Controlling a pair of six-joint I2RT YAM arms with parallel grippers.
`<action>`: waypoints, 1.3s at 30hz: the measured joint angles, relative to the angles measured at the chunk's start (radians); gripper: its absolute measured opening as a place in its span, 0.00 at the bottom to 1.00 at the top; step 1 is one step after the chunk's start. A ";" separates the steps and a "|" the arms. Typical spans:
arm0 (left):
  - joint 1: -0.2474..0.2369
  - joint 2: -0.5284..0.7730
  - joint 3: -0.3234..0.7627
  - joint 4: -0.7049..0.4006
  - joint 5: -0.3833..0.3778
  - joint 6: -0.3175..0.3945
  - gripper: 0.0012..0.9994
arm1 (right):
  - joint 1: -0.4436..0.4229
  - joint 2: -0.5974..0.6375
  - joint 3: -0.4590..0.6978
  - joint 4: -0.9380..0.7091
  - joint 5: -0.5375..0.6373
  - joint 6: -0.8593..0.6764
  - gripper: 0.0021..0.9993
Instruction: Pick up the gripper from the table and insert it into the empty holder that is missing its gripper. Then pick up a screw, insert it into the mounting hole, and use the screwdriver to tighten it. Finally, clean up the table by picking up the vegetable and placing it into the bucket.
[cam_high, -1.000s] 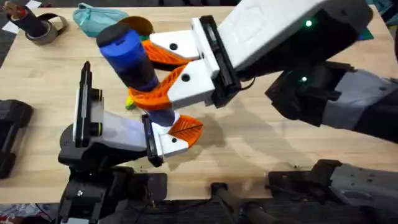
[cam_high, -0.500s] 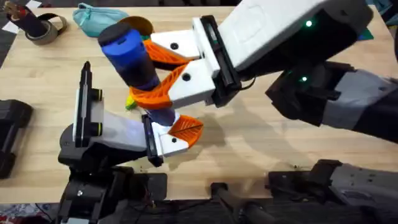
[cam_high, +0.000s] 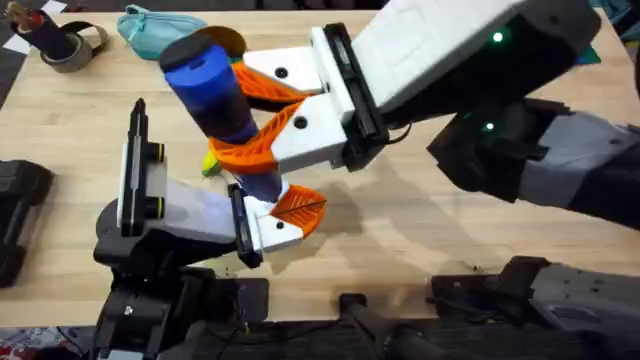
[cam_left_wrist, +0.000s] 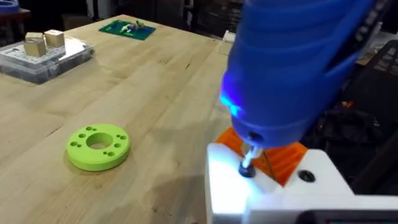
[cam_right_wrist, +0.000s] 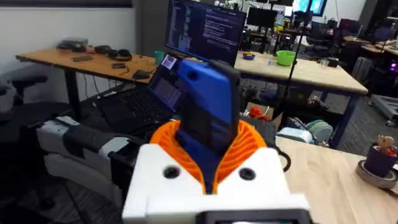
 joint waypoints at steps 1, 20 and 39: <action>0.000 0.000 0.000 0.000 0.000 0.000 0.02 | 0.000 0.000 0.000 0.000 0.000 0.000 0.04; 0.000 0.000 0.000 0.000 0.000 0.000 0.01 | 0.000 0.000 -0.008 0.008 0.000 0.003 0.04; 0.000 0.000 0.000 0.000 0.000 0.000 0.02 | -0.002 0.000 -0.009 0.008 -0.008 0.016 0.04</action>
